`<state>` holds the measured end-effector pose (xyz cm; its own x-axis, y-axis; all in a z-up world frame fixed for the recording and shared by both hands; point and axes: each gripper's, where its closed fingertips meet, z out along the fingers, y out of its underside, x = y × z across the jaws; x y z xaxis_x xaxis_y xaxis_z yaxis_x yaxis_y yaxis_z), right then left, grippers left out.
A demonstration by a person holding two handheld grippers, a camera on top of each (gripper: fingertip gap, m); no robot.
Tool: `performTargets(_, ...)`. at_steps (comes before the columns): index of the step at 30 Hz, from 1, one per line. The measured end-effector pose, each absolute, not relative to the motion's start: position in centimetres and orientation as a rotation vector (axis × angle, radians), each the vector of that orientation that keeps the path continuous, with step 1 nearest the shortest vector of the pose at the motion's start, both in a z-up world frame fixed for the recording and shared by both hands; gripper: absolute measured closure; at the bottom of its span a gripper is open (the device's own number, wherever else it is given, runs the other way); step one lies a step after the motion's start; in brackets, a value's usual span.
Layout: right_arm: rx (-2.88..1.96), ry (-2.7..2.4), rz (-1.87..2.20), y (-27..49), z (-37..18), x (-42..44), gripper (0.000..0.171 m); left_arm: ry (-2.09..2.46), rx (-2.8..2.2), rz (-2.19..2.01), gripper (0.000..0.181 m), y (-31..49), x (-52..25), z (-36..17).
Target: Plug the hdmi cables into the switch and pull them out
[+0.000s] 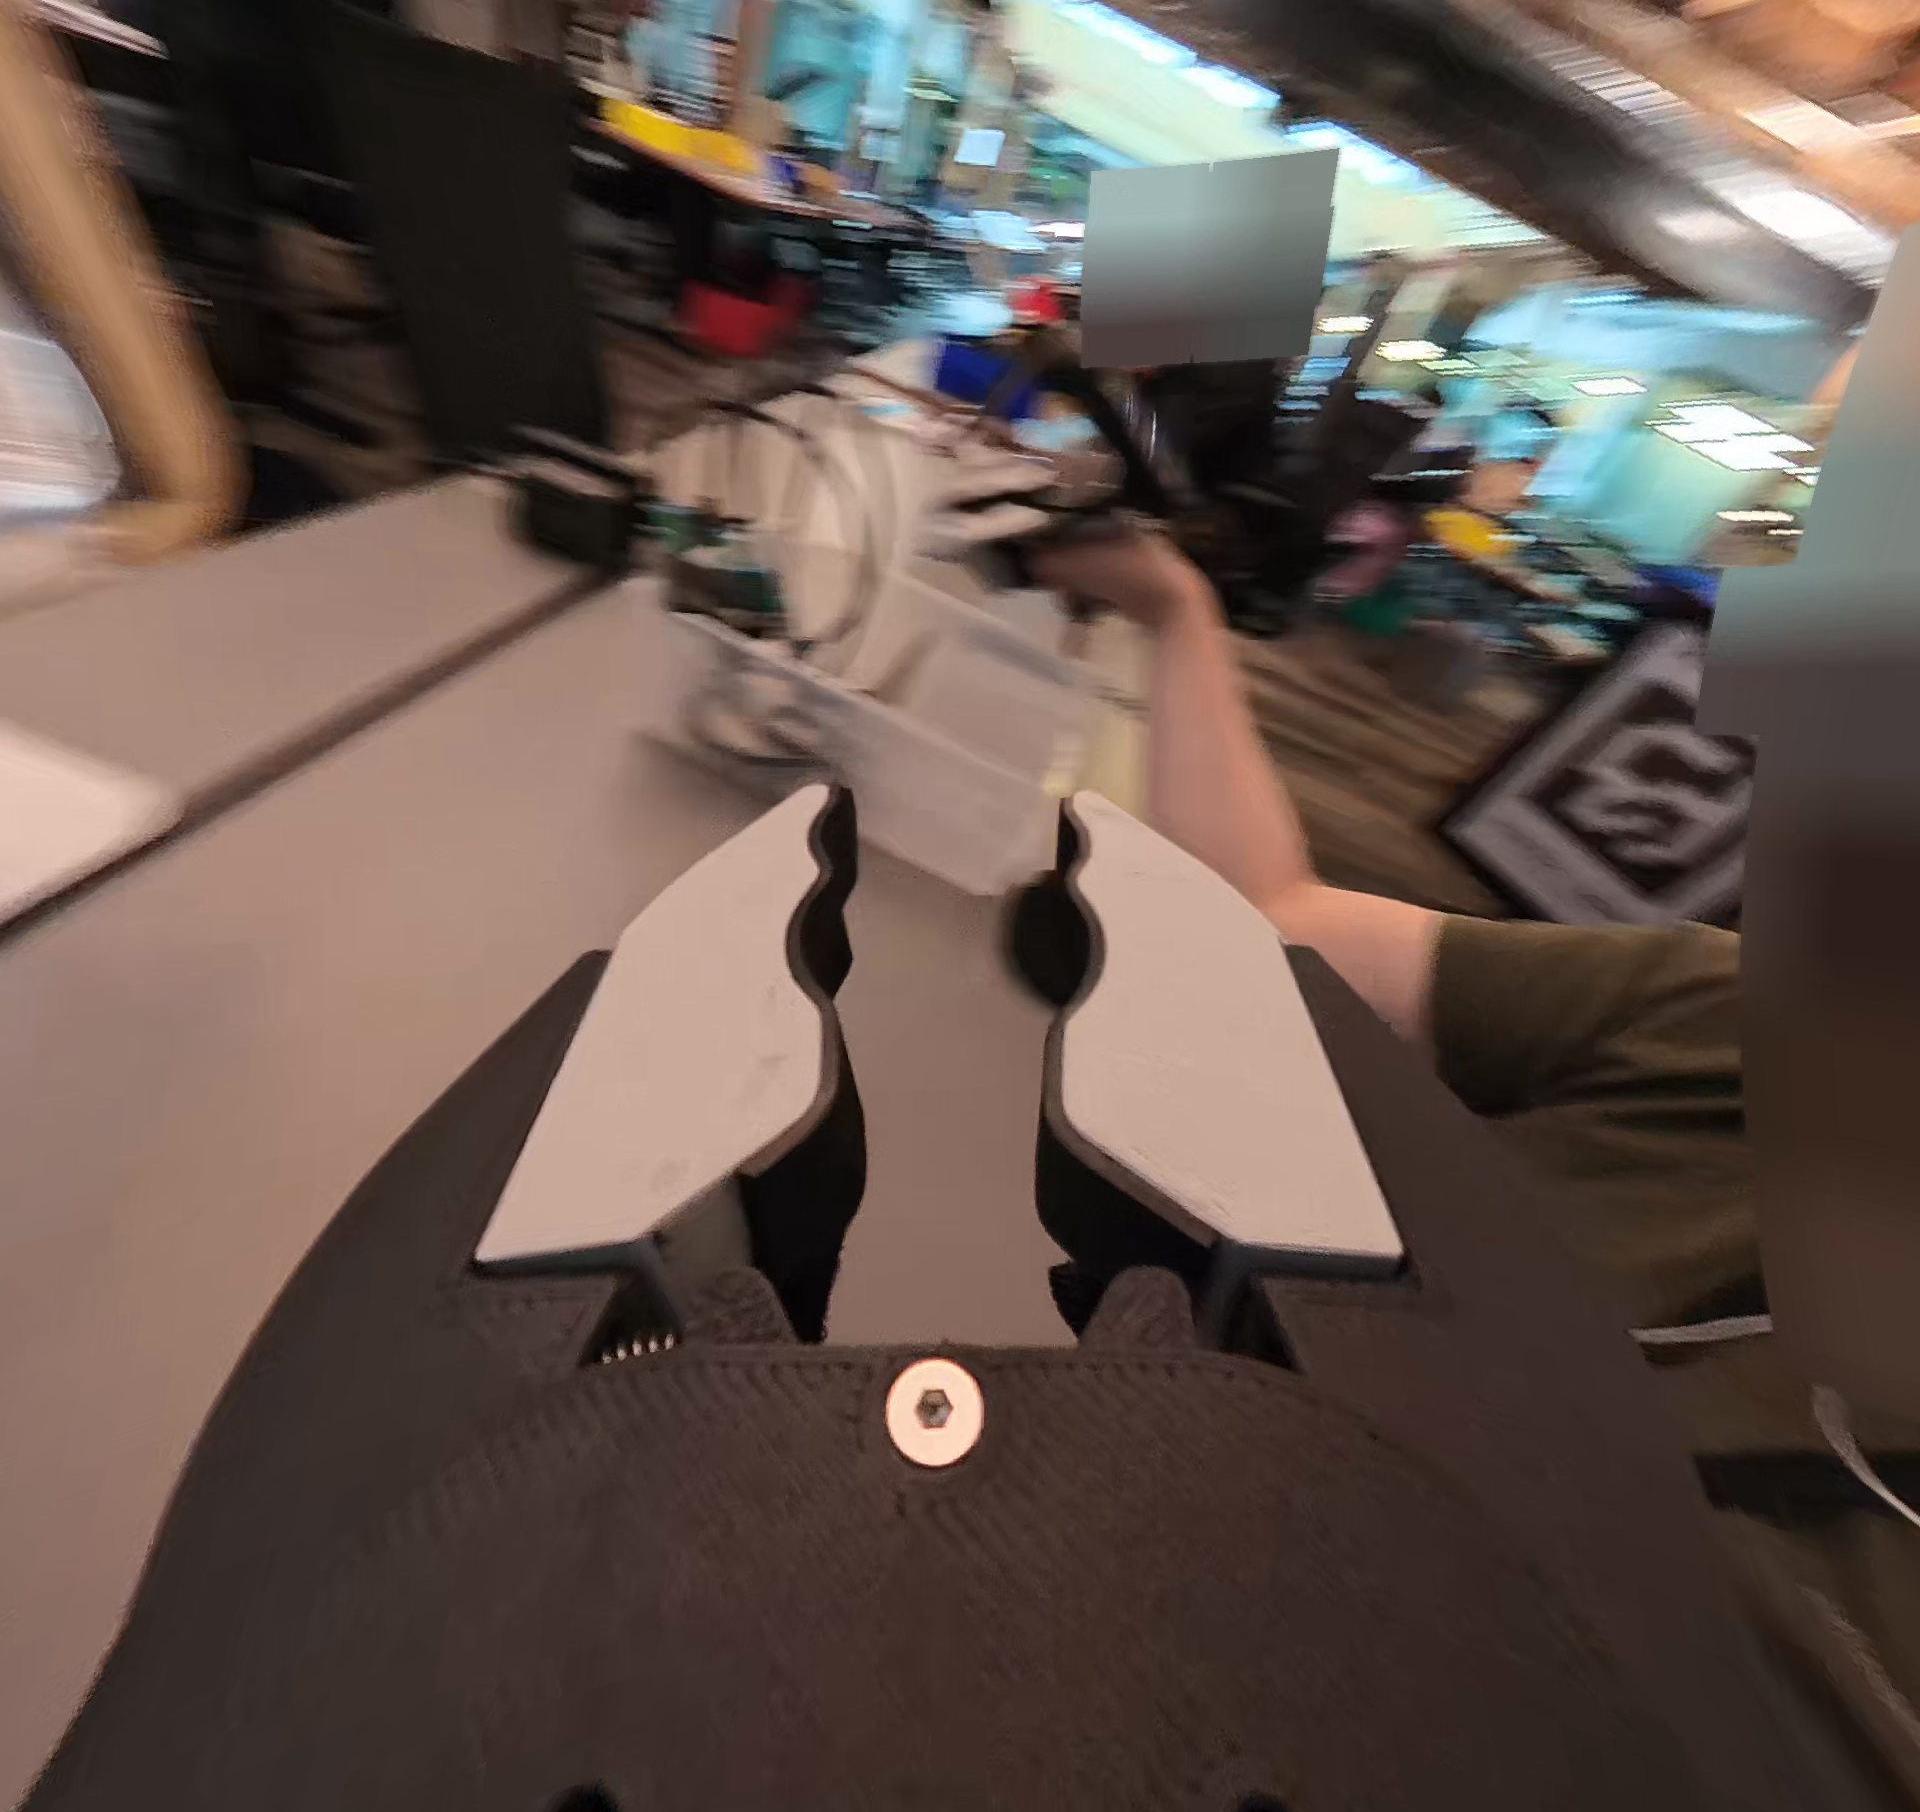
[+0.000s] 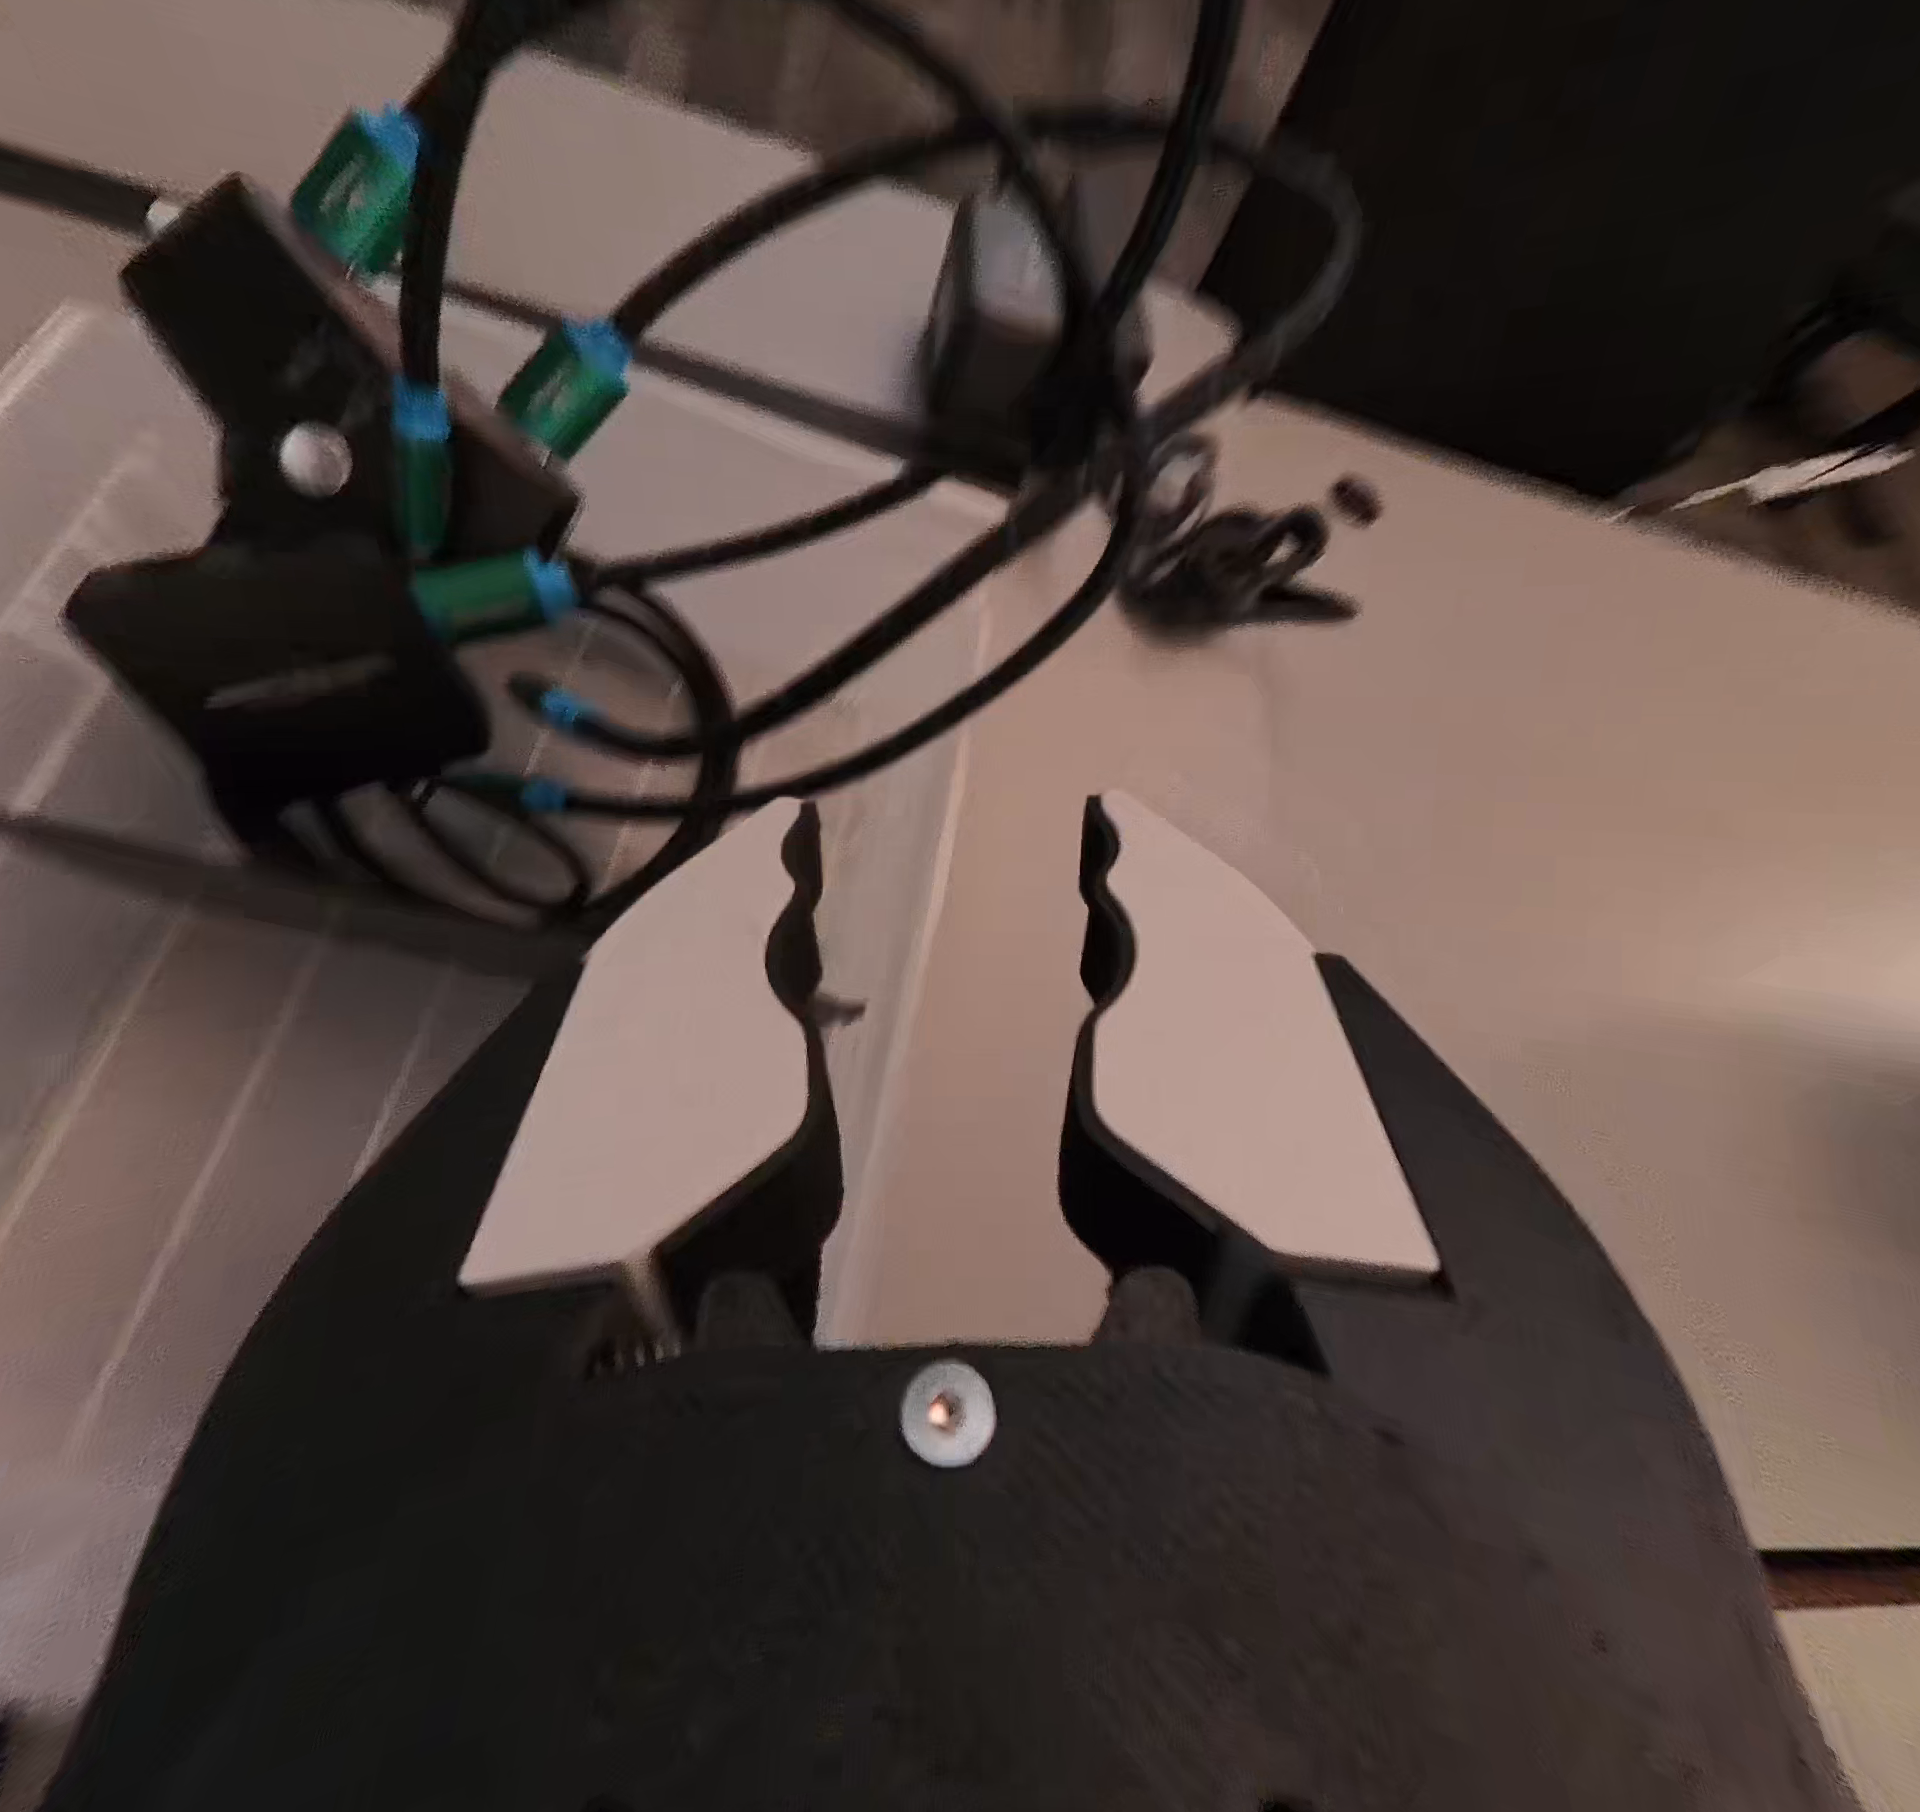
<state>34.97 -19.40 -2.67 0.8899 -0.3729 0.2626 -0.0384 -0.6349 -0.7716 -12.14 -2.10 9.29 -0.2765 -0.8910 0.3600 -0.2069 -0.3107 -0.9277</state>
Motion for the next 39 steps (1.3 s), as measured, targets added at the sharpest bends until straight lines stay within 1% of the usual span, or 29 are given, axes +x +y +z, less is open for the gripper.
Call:
performTargets(4, -2.321, 0.354, -0.206, -21.5, -5.1, 32.9, 0.122, 1.174, -1.561, -1.267, 0.134, 4.2, -17.0, 9.7)
performTargets(9, -2.444, 0.411, -0.135, -22.8, -7.7, 32.3, 0.120, 0.779, -1.729, -0.785, 0.111, 13.2, -27.6, 9.3)
performTargets(12, -2.525, 0.467, -0.061, -23.1, -9.5, 31.9, 0.120, 0.638, -1.834, -0.673, 0.104, 15.7, -33.6, 7.7)
performTargets(13, -2.549, 0.488, -0.029, -23.3, -10.1, 31.6, 0.123, 0.605, -1.880, -0.666, 0.101, 16.1, -35.4, 6.8)
performTargets(15, -2.613, 0.523, 0.011, -23.8, -11.3, 31.3, 0.138, 0.537, -1.972, -0.664, 0.104, 16.7, -38.6, 5.0)
performTargets(18, -2.695, 0.540, 0.099, -24.5, -12.9, 30.3, 0.153, 0.451, -2.092, -0.630, 0.105, 17.0, -42.1, 2.6)
performTargets(19, -2.695, 0.566, 0.100, -24.5, -12.9, 30.5, 0.157, 0.436, -2.133, -0.589, 0.105, 16.6, -42.4, 2.4)
performTargets(21, -2.696, 0.606, 0.125, -24.6, -12.9, 30.2, 0.159, 0.421, -2.243, -0.495, 0.106, 16.6, -44.0, 0.4)
performTargets(23, -2.708, 0.580, 0.114, -24.7, -12.9, 30.0, 0.162, 0.412, -2.404, -0.440, 0.110, 16.2, -45.0, -2.2)
performTargets(25, -2.713, 0.572, 0.104, -24.7, -12.9, 30.0, 0.162, 0.407, -2.494, -0.446, 0.105, 16.1, -45.2, -4.0)
performTargets(30, -2.707, 0.550, 0.112, -24.5, -12.9, 30.0, 0.162, 0.392, -2.526, -0.438, 0.108, 17.3, -45.6, -6.1)
performTargets(36, -2.719, 0.529, 0.093, -24.4, -12.9, 30.0, 0.162, 0.400, -2.673, -0.463, 0.115, 16.1, -46.2, -8.8)
performTargets(39, -2.730, 0.513, 0.074, -24.4, -12.9, 30.0, 0.162, 0.394, -2.721, -0.492, 0.115, 15.8, -46.3, -9.9)
